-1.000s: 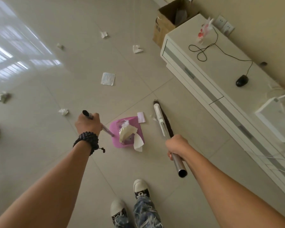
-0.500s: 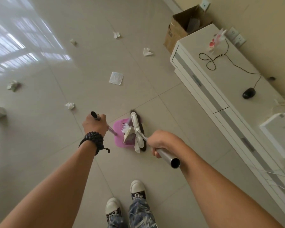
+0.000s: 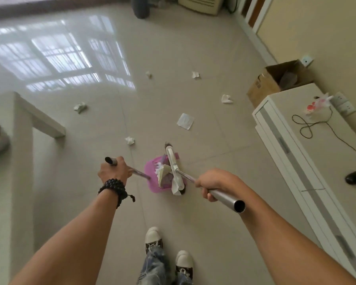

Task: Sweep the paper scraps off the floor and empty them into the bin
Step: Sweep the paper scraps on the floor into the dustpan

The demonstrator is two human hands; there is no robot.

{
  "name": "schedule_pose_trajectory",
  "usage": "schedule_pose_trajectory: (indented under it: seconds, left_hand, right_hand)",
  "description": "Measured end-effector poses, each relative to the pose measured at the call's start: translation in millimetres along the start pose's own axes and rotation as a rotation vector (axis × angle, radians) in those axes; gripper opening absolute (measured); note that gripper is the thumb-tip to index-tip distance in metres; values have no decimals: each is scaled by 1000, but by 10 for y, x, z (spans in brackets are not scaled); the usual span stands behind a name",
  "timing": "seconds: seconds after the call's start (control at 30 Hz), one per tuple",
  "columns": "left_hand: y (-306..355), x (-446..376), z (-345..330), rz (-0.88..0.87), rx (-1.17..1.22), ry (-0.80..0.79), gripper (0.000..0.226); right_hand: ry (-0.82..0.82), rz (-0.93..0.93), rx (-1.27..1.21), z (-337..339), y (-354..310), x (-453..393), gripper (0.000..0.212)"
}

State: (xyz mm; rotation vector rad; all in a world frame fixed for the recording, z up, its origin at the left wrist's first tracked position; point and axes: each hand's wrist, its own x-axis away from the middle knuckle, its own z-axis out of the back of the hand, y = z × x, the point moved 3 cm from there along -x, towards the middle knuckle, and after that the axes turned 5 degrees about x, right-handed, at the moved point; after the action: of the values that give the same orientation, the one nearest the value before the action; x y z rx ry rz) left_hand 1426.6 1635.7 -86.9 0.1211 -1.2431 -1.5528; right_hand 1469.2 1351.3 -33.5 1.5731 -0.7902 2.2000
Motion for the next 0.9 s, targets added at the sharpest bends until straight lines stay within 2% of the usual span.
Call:
schedule_pose_trajectory:
  seconds: [0.2,0.4,0.53,0.67,0.9]
  left_hand:
    - [466,-796,547,57,146,100,26]
    - [634,-1442,1009,173,277,191,13]
    - [735,-1782,1206,247,327,285,15]
    - [850,-2069,1306,292,369,352,22]
    - [944,-2558,1432,346,329,512,23]
  right_hand:
    - [31,97,87,-184,-1347,-68,12]
    - [-34,139,122,-117,-2478,-21,16]
    - [14,152,141,-127,-2872,-250,8]
    - [31,132,128,-73,-3174,-565,9]
    - [186,114,249,575,-3707,-1111,13]
